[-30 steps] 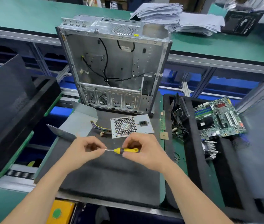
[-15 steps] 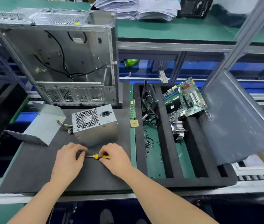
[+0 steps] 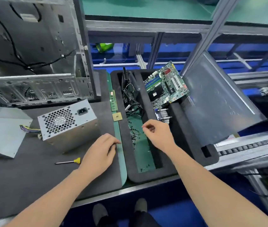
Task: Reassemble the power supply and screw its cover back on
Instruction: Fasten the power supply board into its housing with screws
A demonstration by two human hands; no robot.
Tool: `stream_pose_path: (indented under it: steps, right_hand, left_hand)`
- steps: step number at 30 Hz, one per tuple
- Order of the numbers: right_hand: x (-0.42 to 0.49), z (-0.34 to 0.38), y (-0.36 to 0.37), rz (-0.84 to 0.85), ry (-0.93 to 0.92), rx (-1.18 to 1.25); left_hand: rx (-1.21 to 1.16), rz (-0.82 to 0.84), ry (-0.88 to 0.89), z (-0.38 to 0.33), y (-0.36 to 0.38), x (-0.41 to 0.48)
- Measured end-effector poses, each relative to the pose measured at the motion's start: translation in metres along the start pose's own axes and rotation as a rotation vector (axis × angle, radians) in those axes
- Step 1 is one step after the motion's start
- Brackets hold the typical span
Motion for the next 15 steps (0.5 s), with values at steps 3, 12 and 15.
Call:
stream_pose_path:
  steps: [3,12,15]
  right_hand:
    - [0.012,-0.018,-0.016,0.031,0.03,-0.066]
    - [0.049,0.002,0.022,0.424,-0.194,-0.421]
    - [0.062,-0.004,0.053,0.624,-0.198,-0.646]
  left_hand:
    - [0.033,0.026,0.021,-0.005,0.008,0.026]
    - [0.096,0.07,-0.008,0.01,0.03,0.069]
    - [0.103,0.087,0.0,0.014,0.035,0.075]
Point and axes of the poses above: each hand's wrist, its own x-axis towards the middle knuckle, its own y-axis out of the palm, z = x × y, the point moved 9 cm from there along x, towards the middle knuckle, and after that the axes turned 9 degrees about z, right-handed, at the moved point
